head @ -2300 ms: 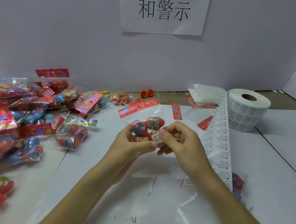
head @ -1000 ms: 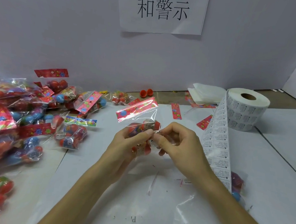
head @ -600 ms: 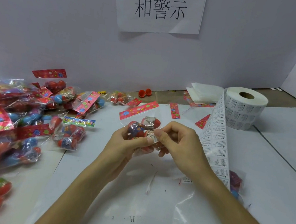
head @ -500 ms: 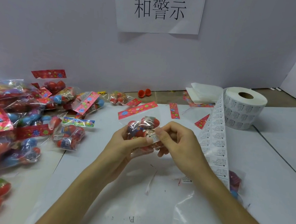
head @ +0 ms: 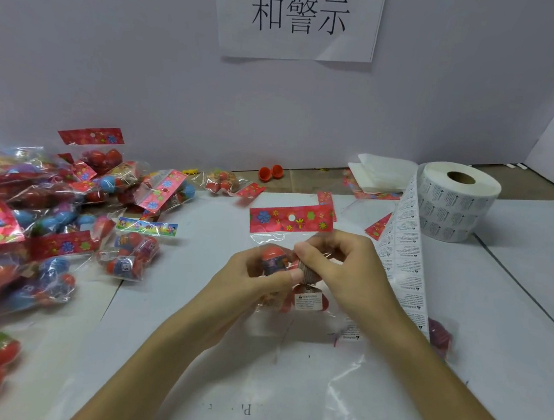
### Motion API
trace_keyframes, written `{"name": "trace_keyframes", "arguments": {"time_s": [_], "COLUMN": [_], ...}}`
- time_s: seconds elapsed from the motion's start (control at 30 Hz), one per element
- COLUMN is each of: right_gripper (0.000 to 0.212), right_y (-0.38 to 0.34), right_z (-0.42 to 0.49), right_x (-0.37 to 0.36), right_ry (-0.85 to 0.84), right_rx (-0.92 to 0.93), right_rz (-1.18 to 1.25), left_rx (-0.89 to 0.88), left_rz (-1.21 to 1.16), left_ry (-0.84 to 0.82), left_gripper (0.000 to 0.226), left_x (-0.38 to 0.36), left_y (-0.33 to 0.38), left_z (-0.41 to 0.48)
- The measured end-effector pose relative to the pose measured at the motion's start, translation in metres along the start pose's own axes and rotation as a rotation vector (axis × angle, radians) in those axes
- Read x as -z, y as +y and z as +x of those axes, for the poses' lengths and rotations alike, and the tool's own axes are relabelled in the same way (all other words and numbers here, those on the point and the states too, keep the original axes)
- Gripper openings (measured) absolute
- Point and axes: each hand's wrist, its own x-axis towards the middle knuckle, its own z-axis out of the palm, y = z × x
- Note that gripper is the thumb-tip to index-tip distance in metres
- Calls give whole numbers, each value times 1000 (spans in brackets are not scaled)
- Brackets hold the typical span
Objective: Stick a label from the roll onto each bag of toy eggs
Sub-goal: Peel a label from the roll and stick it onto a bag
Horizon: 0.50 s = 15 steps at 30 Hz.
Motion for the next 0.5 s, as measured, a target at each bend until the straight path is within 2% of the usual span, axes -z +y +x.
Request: {"name": "trace_keyframes", "arguments": {"time_s": [0.23,0.33,0.43,0.5], "right_gripper": [10,10,33,35], "right_y": [-3,-2,-6,-8], "right_z": [-1,-1,1,5], "right_x": [2,2,9,17], "right_ry": [5,-5,-139,-223], "right_rx": [35,13,-85,-100], "right_rz": [-72,-96,-28,-9], "left_rx": [11,20,18,6], "left_rz": [-30,-12,14,46], "left_ry": [77,126,190,230], "left_gripper": [42,27,23,25], "left_x": [-3,-1,3,5], "left_y": [2,5,2,1], "left_z": [-1,1,4,6]}}
